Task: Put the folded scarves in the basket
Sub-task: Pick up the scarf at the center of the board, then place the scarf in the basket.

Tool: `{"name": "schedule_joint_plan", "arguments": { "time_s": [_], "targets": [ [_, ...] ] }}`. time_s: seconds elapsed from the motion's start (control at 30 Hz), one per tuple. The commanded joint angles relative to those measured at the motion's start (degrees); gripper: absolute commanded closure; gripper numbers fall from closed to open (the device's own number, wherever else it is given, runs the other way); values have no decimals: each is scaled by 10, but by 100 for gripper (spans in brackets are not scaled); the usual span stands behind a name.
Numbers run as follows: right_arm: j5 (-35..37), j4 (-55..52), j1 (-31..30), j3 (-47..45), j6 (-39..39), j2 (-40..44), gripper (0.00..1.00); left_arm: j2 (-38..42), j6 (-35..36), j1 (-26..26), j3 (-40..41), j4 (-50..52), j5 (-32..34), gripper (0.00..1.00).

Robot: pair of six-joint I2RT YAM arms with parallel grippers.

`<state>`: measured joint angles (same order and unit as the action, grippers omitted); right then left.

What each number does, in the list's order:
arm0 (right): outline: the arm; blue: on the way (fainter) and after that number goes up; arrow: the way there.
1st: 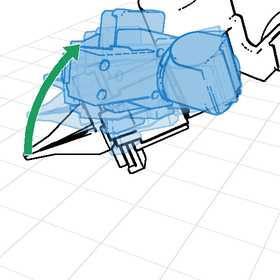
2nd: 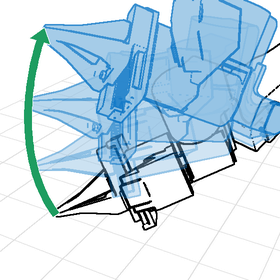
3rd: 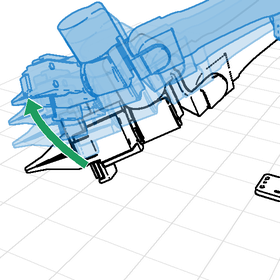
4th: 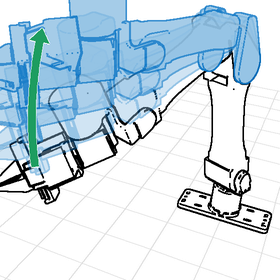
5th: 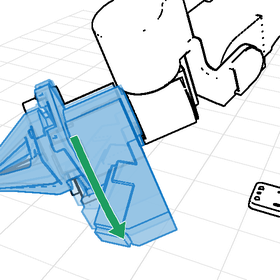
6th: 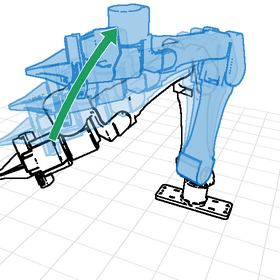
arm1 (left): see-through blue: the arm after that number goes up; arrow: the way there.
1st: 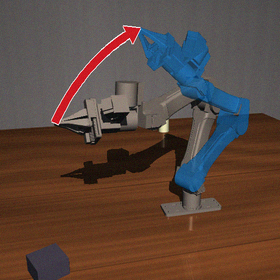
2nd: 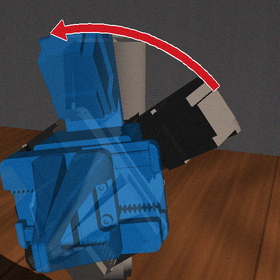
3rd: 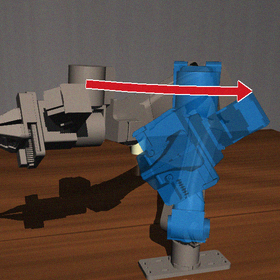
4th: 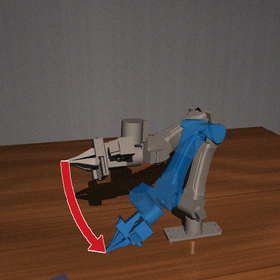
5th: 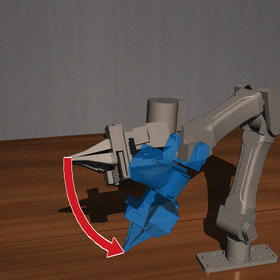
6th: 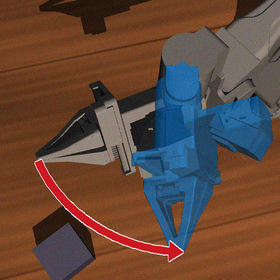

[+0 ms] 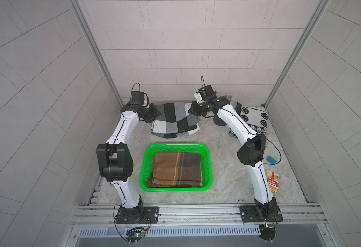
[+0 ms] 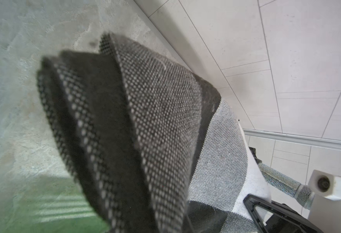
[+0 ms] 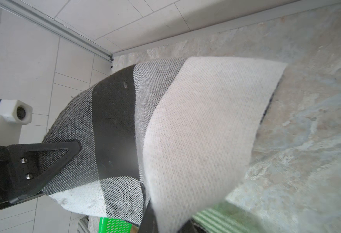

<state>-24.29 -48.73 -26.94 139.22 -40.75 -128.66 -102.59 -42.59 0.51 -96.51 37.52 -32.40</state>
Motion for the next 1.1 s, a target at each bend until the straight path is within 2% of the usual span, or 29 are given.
{"name": "schedule_joint_plan", "arguments": {
  "time_s": [0.0,0.17,0.37,0.63,0.8,1.07],
  "targets": [
    [24,-27,-10,-23,6,79,100,54,6,0,-17,59,-2,100],
    [47,-23,-32,-140,8,183,100,121,8,-5,16,97,-11,100],
    [84,13,-68,-328,-9,331,100,228,8,-15,91,126,-6,100],
    [117,47,-139,-524,-46,472,100,396,-8,-56,256,145,44,100],
    [141,62,-181,-591,-64,509,100,454,-15,-62,337,148,49,100],
    [161,94,-218,-663,-84,517,100,471,-15,-66,396,142,72,100]
  ]
}}
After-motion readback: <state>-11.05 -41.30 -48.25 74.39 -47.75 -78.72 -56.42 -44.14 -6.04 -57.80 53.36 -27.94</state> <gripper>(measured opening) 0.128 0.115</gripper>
